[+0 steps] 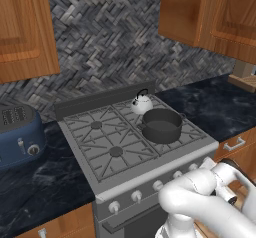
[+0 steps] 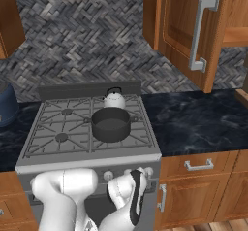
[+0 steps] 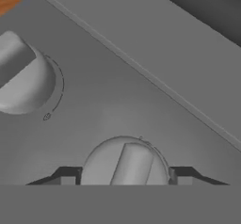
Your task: Pick the kettle from the cabinet and place it on a stove burner. Then pick the pot from the counter and place it on another stove burner. Finally, turn both burners on.
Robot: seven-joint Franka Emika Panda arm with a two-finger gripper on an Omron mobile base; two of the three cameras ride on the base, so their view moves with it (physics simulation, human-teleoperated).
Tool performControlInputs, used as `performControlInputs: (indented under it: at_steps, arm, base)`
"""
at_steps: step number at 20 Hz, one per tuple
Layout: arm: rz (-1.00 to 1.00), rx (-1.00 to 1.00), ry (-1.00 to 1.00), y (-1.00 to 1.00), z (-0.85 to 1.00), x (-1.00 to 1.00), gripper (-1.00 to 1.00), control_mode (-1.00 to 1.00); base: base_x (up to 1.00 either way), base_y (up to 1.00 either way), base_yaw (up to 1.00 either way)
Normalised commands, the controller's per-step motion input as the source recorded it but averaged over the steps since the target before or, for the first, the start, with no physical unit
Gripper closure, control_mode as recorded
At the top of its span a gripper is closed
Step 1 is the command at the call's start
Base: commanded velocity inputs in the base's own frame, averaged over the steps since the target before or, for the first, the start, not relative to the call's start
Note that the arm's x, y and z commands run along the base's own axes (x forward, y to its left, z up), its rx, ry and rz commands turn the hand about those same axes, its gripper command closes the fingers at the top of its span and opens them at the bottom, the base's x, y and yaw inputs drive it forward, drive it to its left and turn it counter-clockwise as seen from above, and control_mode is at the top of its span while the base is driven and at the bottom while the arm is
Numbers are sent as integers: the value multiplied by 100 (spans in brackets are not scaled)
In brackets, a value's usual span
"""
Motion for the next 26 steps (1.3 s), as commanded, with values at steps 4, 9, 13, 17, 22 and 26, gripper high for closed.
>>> performControlInputs:
  at_steps: [4, 9, 13, 17, 22, 26]
  arm:
    - [0, -27, -6, 0, 0, -11, 100, -100]
    - [0, -30, -4, 0, 2, -10, 100, -100]
    - [0, -30, -2, 0, 1, -9, 100, -100]
    - [0, -29, -1, 0, 0, -6, 100, -100]
    - [1, -26, 0, 0, 0, -5, 100, -100]
    - [1, -21, 0, 1, 0, 0, 100, -100]
  base:
    - [0, 0, 0]
    - [0, 0, 0]
    - [0, 0, 0]
    - [0, 0, 0]
    - [0, 0, 0]
    - [0, 0, 0]
